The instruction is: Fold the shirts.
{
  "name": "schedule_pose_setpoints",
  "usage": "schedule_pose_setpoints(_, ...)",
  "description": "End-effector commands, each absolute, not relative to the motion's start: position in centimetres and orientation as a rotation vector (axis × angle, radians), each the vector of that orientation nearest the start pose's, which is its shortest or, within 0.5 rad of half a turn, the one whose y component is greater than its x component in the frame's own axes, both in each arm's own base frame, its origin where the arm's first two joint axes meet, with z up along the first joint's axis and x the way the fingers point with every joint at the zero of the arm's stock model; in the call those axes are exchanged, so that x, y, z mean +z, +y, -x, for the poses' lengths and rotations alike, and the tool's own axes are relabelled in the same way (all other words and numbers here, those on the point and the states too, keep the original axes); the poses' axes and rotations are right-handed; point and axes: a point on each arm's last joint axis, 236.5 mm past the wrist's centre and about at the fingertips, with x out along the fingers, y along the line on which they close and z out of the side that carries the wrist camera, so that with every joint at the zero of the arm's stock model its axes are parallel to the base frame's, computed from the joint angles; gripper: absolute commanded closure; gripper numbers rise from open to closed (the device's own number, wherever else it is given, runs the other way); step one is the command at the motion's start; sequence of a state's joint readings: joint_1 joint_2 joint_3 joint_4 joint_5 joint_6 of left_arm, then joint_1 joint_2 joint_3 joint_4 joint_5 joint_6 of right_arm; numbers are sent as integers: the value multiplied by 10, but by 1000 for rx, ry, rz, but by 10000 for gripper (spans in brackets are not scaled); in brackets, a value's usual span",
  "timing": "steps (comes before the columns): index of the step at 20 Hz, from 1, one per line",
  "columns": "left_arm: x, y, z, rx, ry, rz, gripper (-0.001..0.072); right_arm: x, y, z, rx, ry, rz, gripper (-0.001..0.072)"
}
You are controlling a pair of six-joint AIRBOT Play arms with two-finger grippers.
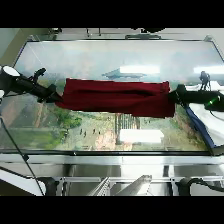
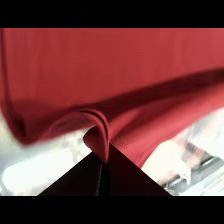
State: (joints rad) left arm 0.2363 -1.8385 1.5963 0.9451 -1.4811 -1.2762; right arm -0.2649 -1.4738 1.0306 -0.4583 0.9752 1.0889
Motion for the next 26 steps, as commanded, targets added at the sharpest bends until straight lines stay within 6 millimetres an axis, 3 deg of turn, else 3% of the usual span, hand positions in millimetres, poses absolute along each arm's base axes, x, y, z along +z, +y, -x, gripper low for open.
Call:
schedule_pose_setpoints(1,-48,-53,-484,-518,1438,533,684,-5,55,-513,367,933,-867,696)
schedule_pose_setpoints(6,-66,-48,-529,-492,1397,526,684,-41,41,-546,324,934,-868,696)
schedule_pose_setpoints(10,-103,-41,-529,-437,1430,543,692,-69,34,-549,316,936,-804,687)
schedule_pose_setpoints(11,-113,-39,-523,-430,1452,529,690,-70,35,-549,335,929,-766,656)
schedule_pose_setpoints(12,-115,-38,-520,-432,1464,522,689,-68,34,-549,349,918,-736,528)
schedule_pose_setpoints(13,-112,-35,-520,-434,1461,527,668,-62,32,-550,367,900,-704,451)
schedule_pose_setpoints(14,-104,-32,-525,-439,1442,525,467,-51,30,-551,396,879,-670,440)
schedule_pose_setpoints(15,-92,-30,-530,-448,1422,511,423,-39,26,-552,418,865,-646,362)
schedule_pose_setpoints(16,-77,-25,-536,-449,1390,497,423,-28,18,-551,428,858,-610,160)
schedule_pose_setpoints(17,-63,-22,-542,-444,1353,482,423,-23,8,-550,423,861,-575,69)
schedule_pose_setpoints(19,-40,-12,-555,-407,1264,473,423,-34,-10,-539,376,936,-552,69)
schedule_pose_setpoints(21,-25,2,-568,-341,1165,482,423,-56,-15,-522,356,1039,-540,69)
schedule_pose_setpoints(23,-9,11,-576,-301,1090,483,424,-73,-6,-510,388,1111,-557,70)
schedule_pose_setpoints(26,1,-4,-570,-337,1107,461,425,-99,10,-501,423,1180,-576,69)
